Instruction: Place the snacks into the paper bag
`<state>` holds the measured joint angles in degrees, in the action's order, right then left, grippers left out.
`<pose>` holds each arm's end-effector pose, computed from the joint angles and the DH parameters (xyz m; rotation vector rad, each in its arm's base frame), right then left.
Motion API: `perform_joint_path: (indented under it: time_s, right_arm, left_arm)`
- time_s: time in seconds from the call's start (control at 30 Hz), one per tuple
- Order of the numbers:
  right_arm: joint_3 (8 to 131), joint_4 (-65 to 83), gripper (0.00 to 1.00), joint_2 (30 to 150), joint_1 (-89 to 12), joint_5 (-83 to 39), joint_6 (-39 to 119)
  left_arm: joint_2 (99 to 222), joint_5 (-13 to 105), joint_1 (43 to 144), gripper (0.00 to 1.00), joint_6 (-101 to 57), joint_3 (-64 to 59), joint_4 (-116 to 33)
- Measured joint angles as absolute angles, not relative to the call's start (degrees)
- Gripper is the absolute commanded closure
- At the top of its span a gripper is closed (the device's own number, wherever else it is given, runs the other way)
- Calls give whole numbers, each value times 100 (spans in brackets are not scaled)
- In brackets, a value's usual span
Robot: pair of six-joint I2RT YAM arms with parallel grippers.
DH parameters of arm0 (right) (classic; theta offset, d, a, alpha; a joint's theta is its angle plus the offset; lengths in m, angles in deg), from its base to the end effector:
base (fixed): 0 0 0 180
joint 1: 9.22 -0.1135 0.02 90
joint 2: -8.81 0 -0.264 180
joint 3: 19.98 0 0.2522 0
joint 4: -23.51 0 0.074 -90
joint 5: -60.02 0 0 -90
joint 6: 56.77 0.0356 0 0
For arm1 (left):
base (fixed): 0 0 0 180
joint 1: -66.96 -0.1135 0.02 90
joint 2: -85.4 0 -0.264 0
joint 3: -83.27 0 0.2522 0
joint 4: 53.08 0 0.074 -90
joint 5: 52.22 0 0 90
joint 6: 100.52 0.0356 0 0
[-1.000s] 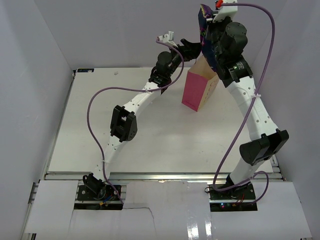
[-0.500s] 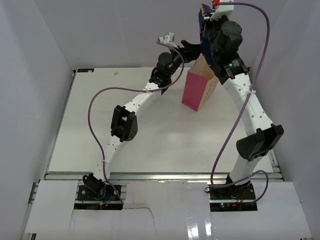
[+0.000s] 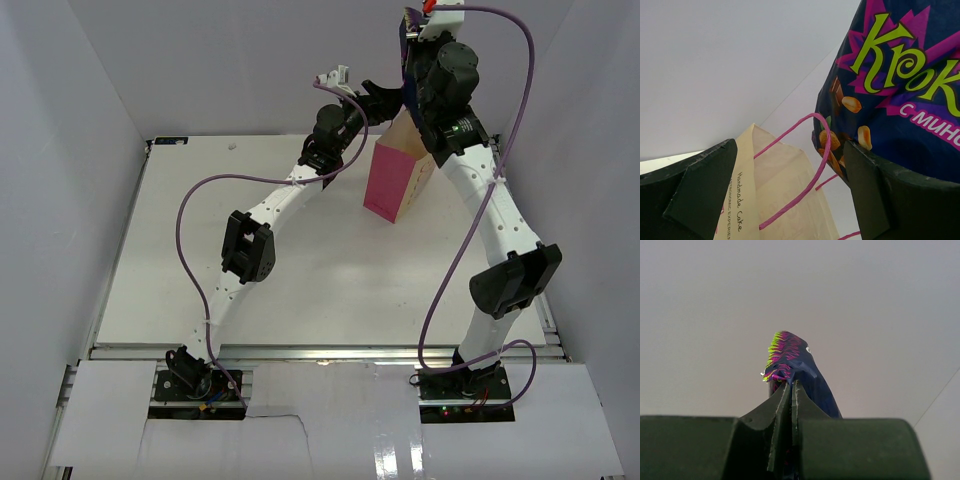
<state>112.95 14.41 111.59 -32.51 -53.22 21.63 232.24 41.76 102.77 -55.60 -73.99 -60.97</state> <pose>0.3694 0.1437 0.5360 -0.0167 1.2346 -0.0665 0.4795 -0.3490 0.3379 -0.0445 1.3557 -1.2525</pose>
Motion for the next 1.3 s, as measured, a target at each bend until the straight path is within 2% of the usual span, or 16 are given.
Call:
perform_joint_path:
  time_s: [1.3]
  right_arm:
    - [11000, 1791, 92, 11463, -3135, -5989, 2063]
  left_arm:
    - [23220, 4277, 10279, 2, -5488, -7356, -6221]
